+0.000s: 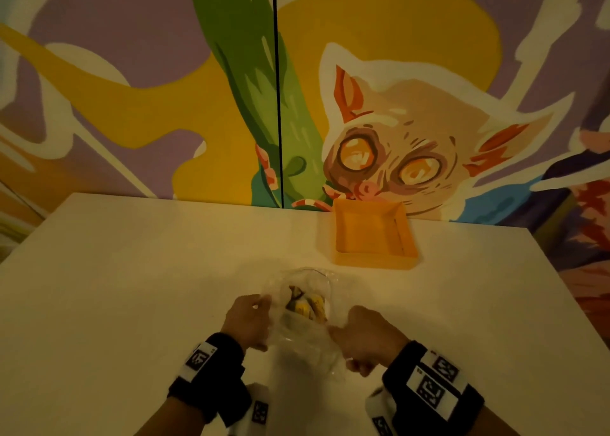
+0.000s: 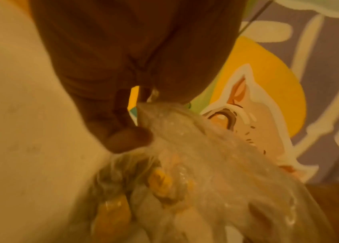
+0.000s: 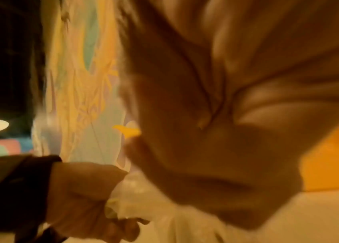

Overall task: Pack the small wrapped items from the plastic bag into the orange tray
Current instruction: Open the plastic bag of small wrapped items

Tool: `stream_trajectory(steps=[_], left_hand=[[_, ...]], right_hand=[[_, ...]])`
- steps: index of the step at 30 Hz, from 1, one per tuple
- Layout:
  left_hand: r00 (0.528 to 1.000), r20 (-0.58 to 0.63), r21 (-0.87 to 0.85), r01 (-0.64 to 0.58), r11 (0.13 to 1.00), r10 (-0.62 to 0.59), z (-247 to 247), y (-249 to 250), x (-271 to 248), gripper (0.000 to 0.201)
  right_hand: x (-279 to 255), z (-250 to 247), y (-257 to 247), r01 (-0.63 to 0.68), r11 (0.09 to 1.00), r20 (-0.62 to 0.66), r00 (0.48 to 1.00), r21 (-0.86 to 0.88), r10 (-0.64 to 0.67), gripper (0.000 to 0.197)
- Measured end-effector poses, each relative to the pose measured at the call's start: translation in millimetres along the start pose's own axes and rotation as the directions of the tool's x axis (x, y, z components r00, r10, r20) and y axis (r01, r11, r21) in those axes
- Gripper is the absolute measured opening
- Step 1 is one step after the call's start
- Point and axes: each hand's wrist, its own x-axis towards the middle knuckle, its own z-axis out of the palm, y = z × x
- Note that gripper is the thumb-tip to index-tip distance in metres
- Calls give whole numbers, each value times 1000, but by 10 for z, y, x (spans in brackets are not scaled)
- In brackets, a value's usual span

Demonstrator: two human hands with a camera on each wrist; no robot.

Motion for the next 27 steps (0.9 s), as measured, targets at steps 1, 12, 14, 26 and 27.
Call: stream_trajectory(steps=[1,12,14,26,27], left_hand=[[999,45,-216,32,976,-22,34,-26,-1,28],[955,144,-855,252,454,-259,164,-8,212,32],[953,156,-864,259,432,-260,230,16,218,24],[918,-273,69,-279,958,287,325,107,79,65],[882,-216,285,-354,891,419,329,91,101,74]], right_hand=[[20,5,-10,50,998,-16,999,39,-50,29],[511,-39,237,-39,-76,47,993,996,105,26],[577,5,202,-28,-94,38,995,995,97,26],[609,155,93,-92,257,48,984,962,173,44],[637,173,106,-87,293,38,985,952,168,46]])
